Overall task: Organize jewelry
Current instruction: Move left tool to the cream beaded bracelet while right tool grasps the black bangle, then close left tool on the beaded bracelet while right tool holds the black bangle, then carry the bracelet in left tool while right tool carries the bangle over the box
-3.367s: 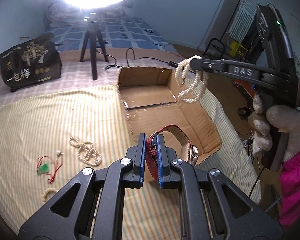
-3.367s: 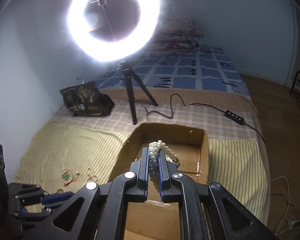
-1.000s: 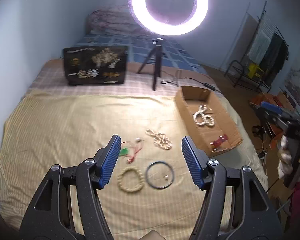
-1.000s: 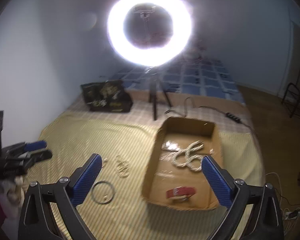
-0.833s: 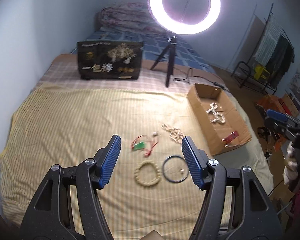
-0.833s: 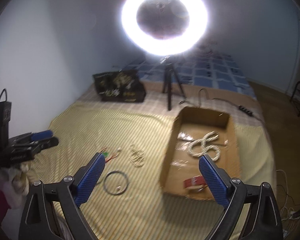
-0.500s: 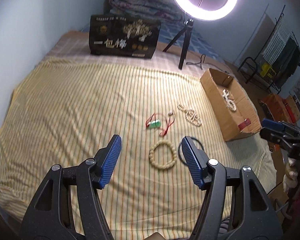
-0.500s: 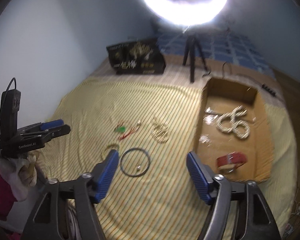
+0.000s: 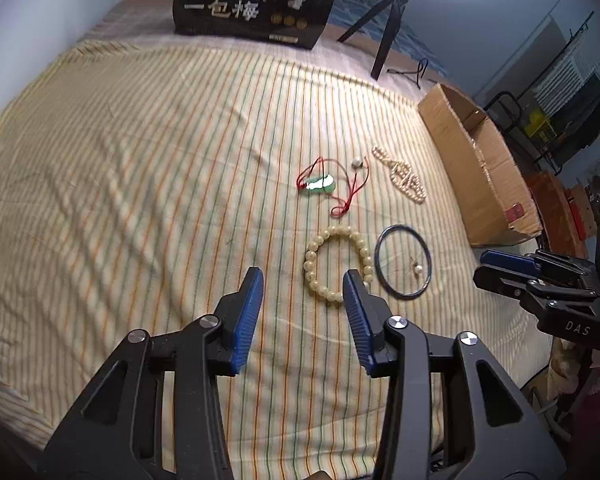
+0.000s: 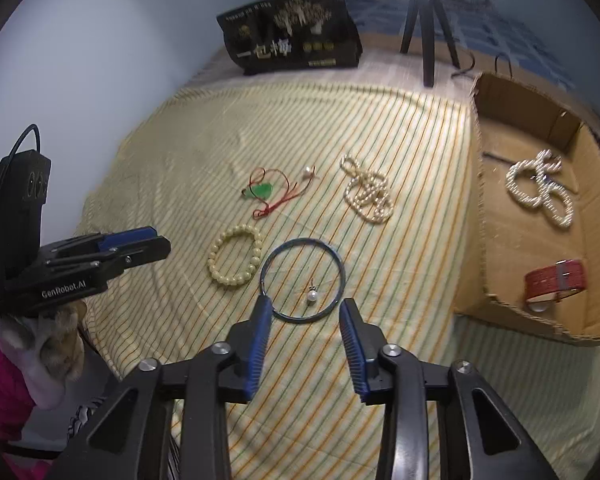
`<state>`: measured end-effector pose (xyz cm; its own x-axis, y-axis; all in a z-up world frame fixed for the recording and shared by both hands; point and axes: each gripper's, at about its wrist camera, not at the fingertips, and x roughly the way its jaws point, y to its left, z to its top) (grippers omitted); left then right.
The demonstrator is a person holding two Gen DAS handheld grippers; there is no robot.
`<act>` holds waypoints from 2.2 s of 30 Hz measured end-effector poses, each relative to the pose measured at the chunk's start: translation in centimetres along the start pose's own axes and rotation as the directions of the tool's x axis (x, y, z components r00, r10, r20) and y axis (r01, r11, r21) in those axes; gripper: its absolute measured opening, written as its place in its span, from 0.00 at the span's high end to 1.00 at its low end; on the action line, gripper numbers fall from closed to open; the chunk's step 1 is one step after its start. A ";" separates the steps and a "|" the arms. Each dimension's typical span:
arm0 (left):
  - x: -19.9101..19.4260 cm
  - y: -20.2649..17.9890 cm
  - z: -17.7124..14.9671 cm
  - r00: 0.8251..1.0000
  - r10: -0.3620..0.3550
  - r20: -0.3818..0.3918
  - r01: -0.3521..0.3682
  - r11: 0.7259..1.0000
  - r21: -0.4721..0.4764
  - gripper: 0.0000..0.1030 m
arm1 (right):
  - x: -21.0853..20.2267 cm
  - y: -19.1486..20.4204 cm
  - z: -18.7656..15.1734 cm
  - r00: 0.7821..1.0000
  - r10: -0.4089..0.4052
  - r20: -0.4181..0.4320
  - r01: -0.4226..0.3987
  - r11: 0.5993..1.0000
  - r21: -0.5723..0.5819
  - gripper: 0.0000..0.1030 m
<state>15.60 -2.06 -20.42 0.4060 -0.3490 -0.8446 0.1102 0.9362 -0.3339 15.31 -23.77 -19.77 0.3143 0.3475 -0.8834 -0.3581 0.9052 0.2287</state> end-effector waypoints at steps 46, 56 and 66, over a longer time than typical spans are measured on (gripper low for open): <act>6.5 0.2 -0.5 0.993 0.117 0.011 -0.118 0.990 0.081 0.95 | 6.9 -0.3 1.6 0.990 -0.127 -0.054 0.126 0.992 -0.013 0.99; 5.1 0.2 -0.9 0.996 0.086 0.019 -0.087 0.995 0.053 0.95 | 4.7 1.9 1.8 0.997 -0.081 -0.011 0.081 0.996 -0.040 0.99; 2.9 -0.1 -0.8 0.997 0.059 0.050 -0.062 0.997 0.042 0.95 | 2.5 2.9 2.0 0.998 -0.057 0.030 0.057 0.998 -0.030 0.99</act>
<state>16.00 -3.24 -23.17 0.4570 -0.2902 -0.8408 0.1231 0.9568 -0.2634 16.82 -19.74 -20.46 0.3601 0.3030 -0.8823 -0.3655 0.9160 0.1654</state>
